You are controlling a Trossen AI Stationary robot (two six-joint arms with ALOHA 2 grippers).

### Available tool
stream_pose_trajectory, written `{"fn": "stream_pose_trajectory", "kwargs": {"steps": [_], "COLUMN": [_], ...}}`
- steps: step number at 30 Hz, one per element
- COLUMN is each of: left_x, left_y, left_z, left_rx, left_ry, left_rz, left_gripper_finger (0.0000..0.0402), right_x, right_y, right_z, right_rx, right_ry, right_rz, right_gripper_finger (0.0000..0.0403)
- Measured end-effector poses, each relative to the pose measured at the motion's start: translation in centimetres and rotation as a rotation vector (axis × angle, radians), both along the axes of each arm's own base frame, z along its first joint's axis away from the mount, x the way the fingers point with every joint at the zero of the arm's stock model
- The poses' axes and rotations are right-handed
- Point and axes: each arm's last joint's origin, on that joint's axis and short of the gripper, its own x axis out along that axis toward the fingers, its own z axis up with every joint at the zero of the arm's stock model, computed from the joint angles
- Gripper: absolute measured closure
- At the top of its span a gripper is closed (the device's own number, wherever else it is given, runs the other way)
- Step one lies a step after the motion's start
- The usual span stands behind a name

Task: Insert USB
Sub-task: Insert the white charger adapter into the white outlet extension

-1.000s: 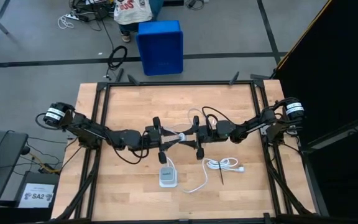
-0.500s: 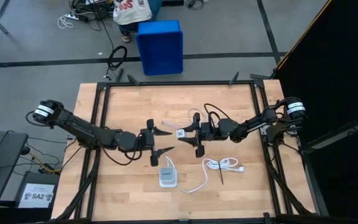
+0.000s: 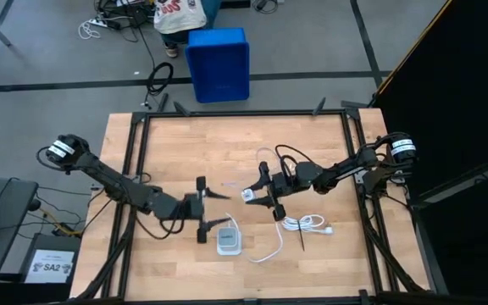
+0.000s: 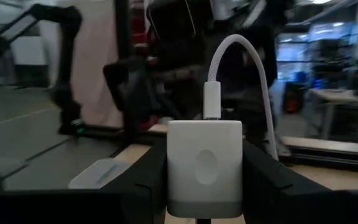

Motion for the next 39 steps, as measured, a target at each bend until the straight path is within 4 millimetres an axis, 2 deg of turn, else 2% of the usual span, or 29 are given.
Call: {"fn": "stream_pose_trajectory", "kwargs": {"steps": [5,10,16,22,31,39], "left_x": [-1.4,-2.5,-3.6,-3.8,-2.2,0.4], "left_y": [-2.3,-3.8,-5.9,-7.9,-8.3,-6.7], "left_z": [0.8,0.4,-1.4,-4.0,-8.8,-12.0], "left_rx": [0.078,0.086,-0.035,-0.123,-0.215,-0.232], "left_ry": [-0.066,-0.034,0.106,0.239,0.458,0.506], "left_rz": [-0.045,-0.059,-0.247,-0.393,-0.393,-0.295], "left_gripper_finger": [0.0138,0.0138,0.0141,0.0171,0.0228,0.0239], "right_x": [0.4,0.8,1.0,1.0,1.0,1.0], "right_y": [0.5,1.5,1.5,1.4,1.4,1.3], "right_z": [0.3,0.9,0.9,0.9,0.8,0.8], "right_rx": [-0.012,-0.036,-0.040,-0.040,-0.034,-0.033], "right_ry": [0.027,0.009,0.019,0.026,0.029,0.036], "right_rz": [0.130,0.187,0.138,0.117,0.117,0.111], "right_gripper_finger": [0.0290,0.0290,0.0290,0.0290,0.0290,0.0290]}}
